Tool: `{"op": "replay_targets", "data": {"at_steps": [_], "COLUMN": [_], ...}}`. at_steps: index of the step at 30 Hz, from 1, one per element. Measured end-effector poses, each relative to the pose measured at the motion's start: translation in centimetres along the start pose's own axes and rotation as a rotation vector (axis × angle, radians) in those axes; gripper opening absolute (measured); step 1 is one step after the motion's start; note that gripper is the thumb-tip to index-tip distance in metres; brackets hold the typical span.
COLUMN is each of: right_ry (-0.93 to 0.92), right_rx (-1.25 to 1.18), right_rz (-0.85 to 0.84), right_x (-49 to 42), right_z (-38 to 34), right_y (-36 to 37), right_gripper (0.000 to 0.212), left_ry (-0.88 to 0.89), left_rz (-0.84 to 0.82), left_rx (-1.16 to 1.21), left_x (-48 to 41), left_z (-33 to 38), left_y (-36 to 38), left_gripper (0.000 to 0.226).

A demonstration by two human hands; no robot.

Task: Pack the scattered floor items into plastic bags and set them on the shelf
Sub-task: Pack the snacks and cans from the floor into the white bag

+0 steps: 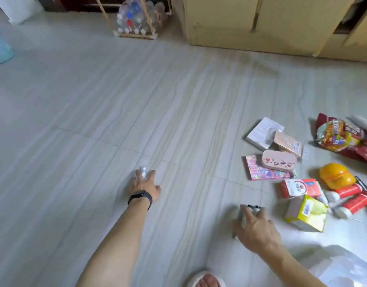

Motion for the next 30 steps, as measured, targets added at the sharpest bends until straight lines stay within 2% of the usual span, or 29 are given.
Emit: {"op": "replay_targets", "data": {"at_steps": [4, 8, 14, 16, 20, 23, 26, 28, 30], "right_ry": [-0.008, -0.07, -0.072, -0.062, -0.112, -0.153, -0.094, -0.024, 0.027], "right_rx": [0.083, 0.015, 0.166, 0.204, -0.068, -0.151, -0.123, -0.16, -0.242], "right_rz": [0.176, 0.245, 0.196, 0.21, 0.395, 0.462, 0.465, 0.405, 0.239], "right_x": [-1.8, -1.8, 0.5, 1.4, 4.4, 8.2, 13.4, 16.9, 20.2], "right_z": [-0.7, -2.1, -0.8, 0.5, 3.1, 5.2, 9.1, 12.1, 15.5], "right_y": [0.8, 1.6, -2.1, -5.6, -15.1, -23.0, -28.9, -30.2, -29.0], "right_gripper": [0.037, 0.018, 0.032, 0.032, 0.031, 0.035, 0.032, 0.025, 0.024], "left_ry": [-0.071, -0.006, 0.315, 0.46, 0.769, 0.941, 1.11, 1.154, 1.205], "left_rz": [0.14, 0.157, -0.073, -0.082, -0.083, -0.003, 0.039, 0.04, -0.003], "left_rx": [0.154, 0.175, 0.339, 0.359, 0.304, 0.203, 0.118, 0.039, -0.063], "left_x": [-2.6, -0.9, 5.2, 8.1, 14.5, 19.9, 26.7, 30.6, 34.8], "left_z": [-1.4, 0.7, 9.3, 13.0, 20.6, 26.3, 31.4, 33.8, 35.5], "left_y": [0.4, 0.3, -0.5, -2.2, -8.2, -14.3, -18.8, -19.5, -17.9], "left_gripper": [0.041, 0.043, 0.037, 0.035, 0.033, 0.041, 0.059, 0.065, 0.056]}}
Point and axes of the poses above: each hand's wrist, its own x-axis away from the middle knuckle, its own y-axis out of the palm, z = x × y, the point moved 6 cm from there along -x, towards the middle knuckle, and after that the axes turned 8 degrees about z, right-handed, at the moved point
